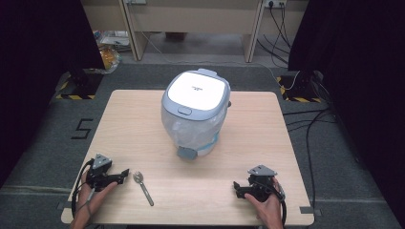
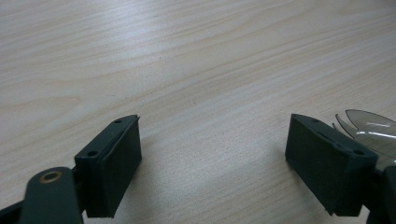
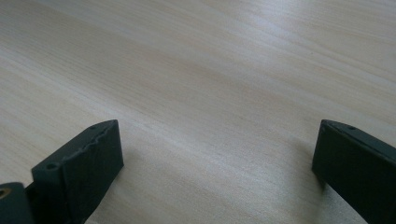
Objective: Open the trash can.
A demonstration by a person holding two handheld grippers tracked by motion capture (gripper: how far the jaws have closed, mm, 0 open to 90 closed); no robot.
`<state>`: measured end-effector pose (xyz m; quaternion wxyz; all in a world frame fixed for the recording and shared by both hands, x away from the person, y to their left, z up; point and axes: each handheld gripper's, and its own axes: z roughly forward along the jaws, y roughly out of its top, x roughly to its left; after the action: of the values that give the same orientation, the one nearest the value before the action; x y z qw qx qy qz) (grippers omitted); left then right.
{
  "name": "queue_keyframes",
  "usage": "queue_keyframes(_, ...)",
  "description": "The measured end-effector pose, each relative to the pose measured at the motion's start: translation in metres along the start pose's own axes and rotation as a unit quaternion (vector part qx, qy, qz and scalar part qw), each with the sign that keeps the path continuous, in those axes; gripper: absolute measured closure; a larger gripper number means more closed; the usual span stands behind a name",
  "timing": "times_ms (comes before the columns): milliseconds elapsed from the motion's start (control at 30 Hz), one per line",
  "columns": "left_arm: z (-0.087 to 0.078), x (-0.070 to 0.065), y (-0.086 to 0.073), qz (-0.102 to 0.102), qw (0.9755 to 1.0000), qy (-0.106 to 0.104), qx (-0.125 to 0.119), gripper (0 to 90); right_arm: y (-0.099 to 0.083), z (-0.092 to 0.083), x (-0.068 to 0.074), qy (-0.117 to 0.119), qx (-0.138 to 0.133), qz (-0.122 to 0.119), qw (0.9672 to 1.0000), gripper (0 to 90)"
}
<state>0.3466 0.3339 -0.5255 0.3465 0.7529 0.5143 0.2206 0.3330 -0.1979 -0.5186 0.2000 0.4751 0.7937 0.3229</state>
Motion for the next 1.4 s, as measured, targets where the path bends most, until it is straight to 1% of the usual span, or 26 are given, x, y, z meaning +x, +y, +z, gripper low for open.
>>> queue_keyframes(133,0.000,0.000,0.000,0.000,1.0000,0.000,0.000,17.7,0.000,0.000,0.000,0.000,0.000,0.000,1.0000,2.3)
queue_keyframes(233,0.000,0.000,0.000,0.000,1.0000,0.000,0.000,17.7,0.000,-0.001,0.000,-0.003,-0.009,0.007,0.9999,10.7)
queue_keyframes(300,0.000,0.000,0.000,0.000,1.0000,0.000,0.000,17.7,0.000,-0.002,0.000,0.001,-0.015,0.002,0.9999,16.1)
queue_keyframes(400,0.000,0.000,0.000,0.000,1.0000,0.000,0.000,17.7,0.000,-0.002,0.002,0.001,-0.017,-0.002,0.9999,16.2)
queue_keyframes(500,0.000,0.000,0.000,0.000,1.0000,0.000,0.000,17.7,0.000,-0.002,0.003,0.001,-0.020,-0.005,0.9998,18.2)
queue_keyframes(533,0.000,0.000,0.000,0.000,1.0000,0.000,0.000,17.7,0.000,-0.003,0.004,0.003,-0.022,-0.008,0.9997,21.0)
queue_keyframes(667,0.000,0.000,0.000,-0.002,1.0000,0.000,-0.002,17.7,0.000,-0.003,0.006,0.008,-0.026,-0.014,0.9995,26.8)
queue_keyframes(700,0.000,0.000,0.000,-0.002,1.0000,0.000,-0.002,17.7,0.000,-0.003,0.006,0.008,-0.026,-0.014,0.9995,26.8)
queue_keyframes(733,0.000,0.000,0.000,-0.002,1.0000,0.000,-0.002,17.7,0.001,-0.004,0.008,0.014,-0.031,-0.020,0.9992,32.1)
queue_keyframes(800,0.000,0.000,0.000,0.000,1.0000,0.000,0.000,17.7,0.003,-0.006,0.010,0.022,-0.040,-0.025,0.9986,36.8)
queue_keyframes(833,0.000,0.000,0.000,0.000,1.0000,0.000,0.000,17.7,0.003,-0.006,0.010,0.022,-0.040,-0.025,0.9986,36.8)
queue_keyframes(867,0.000,0.000,0.000,0.000,1.0000,0.000,0.000,17.7,0.006,-0.009,0.013,0.035,-0.053,-0.029,0.9976,41.5)
queue_keyframes(900,0.000,0.000,0.000,0.000,1.0000,0.000,0.000,17.7,0.007,-0.009,0.015,0.042,-0.057,-0.028,0.9971,43.2)
queue_keyframes(1000,0.000,0.000,0.000,-0.002,1.0000,0.000,-0.002,17.7,0.014,-0.010,0.023,0.056,-0.070,-0.041,0.9952,45.9)
queue_keyframes(1067,0.000,0.000,0.000,0.000,1.0000,0.000,0.000,17.7,0.020,-0.009,0.029,0.071,-0.083,-0.044,0.9931,49.0)
queue_keyframes(1100,0.000,0.000,0.000,0.000,1.0000,0.000,0.000,17.7,0.023,-0.008,0.032,0.079,-0.091,-0.045,0.9916,50.6)
queue_keyframes(1133,0.000,0.000,0.000,0.000,1.0000,0.000,0.000,17.7,0.028,-0.006,0.037,0.095,-0.100,-0.047,0.9894,52.6)
queue_keyframes(1200,0.000,0.000,0.000,0.000,1.0000,0.000,0.000,17.7,0.034,-0.003,0.045,0.103,-0.107,-0.060,0.9870,55.3)
queue_keyframes(1267,0.000,0.000,0.000,0.000,1.0000,0.000,0.000,17.7,0.041,0.002,0.056,0.114,-0.114,-0.076,0.9839,58.0)
queue_keyframes(1300,0.000,0.000,0.000,0.000,1.0000,0.000,0.000,17.7,0.045,0.005,0.063,0.121,-0.120,-0.088,0.9815,59.5)
queue_keyframes(1333,0.000,0.000,0.000,0.000,1.0000,0.000,0.000,17.7,0.048,0.007,0.068,0.125,-0.125,-0.093,0.9798,60.7)
queue_keyframes(1367,0.000,0.000,0.000,0.000,1.0000,0.000,0.000,17.7,0.048,0.007,0.068,0.125,-0.125,-0.093,0.9798,60.7)
queue_keyframes(1400,0.000,0.000,0.000,0.000,1.0000,0.000,0.000,17.7,0.054,0.014,0.077,0.129,-0.129,-0.106,0.9775,62.2)
